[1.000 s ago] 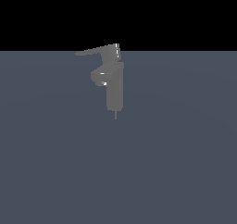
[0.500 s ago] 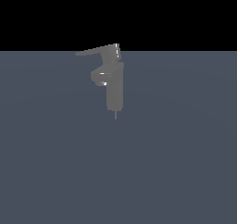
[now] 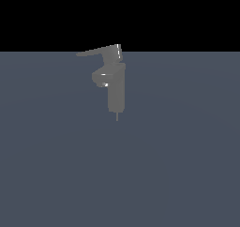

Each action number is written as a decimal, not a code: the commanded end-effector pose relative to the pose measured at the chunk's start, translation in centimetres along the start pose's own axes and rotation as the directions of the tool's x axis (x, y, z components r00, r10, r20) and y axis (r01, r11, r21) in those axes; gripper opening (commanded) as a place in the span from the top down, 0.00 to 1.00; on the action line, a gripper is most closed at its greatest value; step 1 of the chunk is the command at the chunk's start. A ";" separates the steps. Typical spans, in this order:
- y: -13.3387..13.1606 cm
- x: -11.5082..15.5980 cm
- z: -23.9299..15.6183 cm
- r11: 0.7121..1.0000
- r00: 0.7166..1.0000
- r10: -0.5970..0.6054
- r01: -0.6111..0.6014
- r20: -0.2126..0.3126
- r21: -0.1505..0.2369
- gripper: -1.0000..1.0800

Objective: Turn on the faucet by rotating a designated handle.

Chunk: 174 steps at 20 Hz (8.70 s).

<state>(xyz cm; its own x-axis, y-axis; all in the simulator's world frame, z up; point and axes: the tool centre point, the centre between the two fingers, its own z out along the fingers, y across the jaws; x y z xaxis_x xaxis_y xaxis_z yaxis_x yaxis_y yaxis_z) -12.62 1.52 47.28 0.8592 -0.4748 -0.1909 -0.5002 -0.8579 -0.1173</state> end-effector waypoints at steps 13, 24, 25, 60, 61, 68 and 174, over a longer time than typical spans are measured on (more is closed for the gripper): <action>-5.8 8.0 3.0 0.923 0.922 0.386 -0.385 0.042 -0.023 1.00; -10.4 13.3 7.3 0.771 0.772 0.636 -0.634 0.014 -0.066 1.00; -10.8 13.8 7.7 0.754 0.755 0.656 -0.653 0.009 -0.070 1.00; -19.8 20.3 19.9 0.349 0.354 0.918 -0.935 -0.178 -0.061 1.00; -19.7 20.2 19.9 0.349 0.354 0.918 -0.935 -0.178 -0.061 1.00; -19.3 18.9 19.9 0.349 0.354 0.918 -0.935 -0.178 -0.061 1.00; 2.0 10.9 16.1 0.370 0.376 0.909 -0.927 -0.180 -0.069 1.00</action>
<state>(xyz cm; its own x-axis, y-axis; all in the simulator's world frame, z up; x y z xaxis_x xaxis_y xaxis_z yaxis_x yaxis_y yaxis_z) -6.57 -0.91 29.40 -0.0967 -0.9953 -0.0051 -0.9736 0.0935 0.2083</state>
